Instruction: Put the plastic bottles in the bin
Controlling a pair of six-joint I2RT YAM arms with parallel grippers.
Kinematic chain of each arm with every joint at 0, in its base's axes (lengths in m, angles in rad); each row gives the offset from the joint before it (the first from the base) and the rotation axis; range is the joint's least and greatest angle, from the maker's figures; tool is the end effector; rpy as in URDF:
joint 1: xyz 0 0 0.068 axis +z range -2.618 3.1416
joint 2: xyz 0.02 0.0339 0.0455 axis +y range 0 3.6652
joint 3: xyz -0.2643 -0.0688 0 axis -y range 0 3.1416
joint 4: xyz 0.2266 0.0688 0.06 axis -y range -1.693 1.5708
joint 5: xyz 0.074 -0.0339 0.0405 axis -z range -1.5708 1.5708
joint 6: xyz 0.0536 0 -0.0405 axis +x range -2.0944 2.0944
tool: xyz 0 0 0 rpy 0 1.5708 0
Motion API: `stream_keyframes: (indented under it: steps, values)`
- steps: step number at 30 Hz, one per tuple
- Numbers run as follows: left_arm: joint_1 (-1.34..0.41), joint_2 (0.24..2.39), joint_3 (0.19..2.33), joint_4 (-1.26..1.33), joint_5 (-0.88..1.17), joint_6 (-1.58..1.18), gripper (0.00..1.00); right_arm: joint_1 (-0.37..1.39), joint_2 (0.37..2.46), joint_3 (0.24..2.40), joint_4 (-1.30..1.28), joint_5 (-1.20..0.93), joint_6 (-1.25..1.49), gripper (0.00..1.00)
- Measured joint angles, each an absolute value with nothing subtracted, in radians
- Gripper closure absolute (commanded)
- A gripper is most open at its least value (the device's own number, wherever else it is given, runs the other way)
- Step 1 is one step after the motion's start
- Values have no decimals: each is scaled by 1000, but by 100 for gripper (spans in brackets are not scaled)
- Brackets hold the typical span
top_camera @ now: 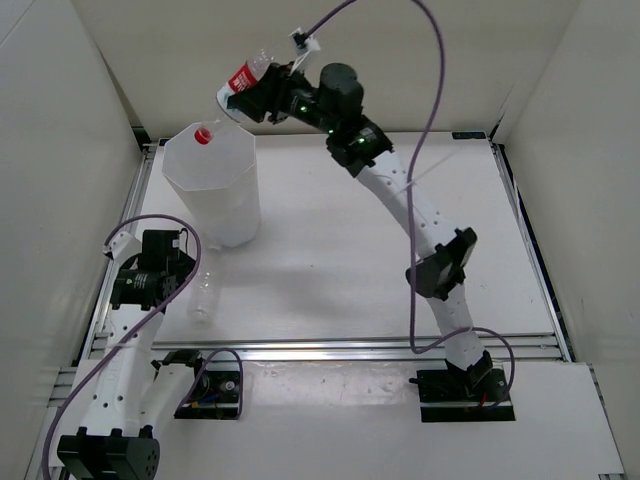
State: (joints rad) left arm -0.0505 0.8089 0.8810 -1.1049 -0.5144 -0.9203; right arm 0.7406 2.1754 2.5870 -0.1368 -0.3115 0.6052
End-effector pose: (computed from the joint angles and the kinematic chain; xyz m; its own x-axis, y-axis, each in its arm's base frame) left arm 0.1223 0.0202 0.2773 -0.3540 -0.6758 -0.6465 -0.8084 0.5687 -0.1519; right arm 0.3389 0.3321 0.5105 -0.3246 0.4370 -0.8388 -0.8212 0.3099 0.4792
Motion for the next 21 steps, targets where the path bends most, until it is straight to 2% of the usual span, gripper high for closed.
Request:
stream_keyframes:
  steps: [2,3,10,17,21]
  values:
    - [-51,810,884,-1096,-518,-902,0,757,2235,2580,-121,-269,580,15]
    - [-51,814,883,-1094,-518,-894,0,760,2260,2562,-125,-249,566,0]
    - [-51,882,857,-1042,-497,-828,0,753,2291,2467,-254,-145,477,0]
    - [-56,961,781,-910,-308,-727,0,728,1998,2305,-395,-15,435,0]
    - [-80,989,731,-835,-267,-681,0,713,1822,2247,-443,35,414,0]
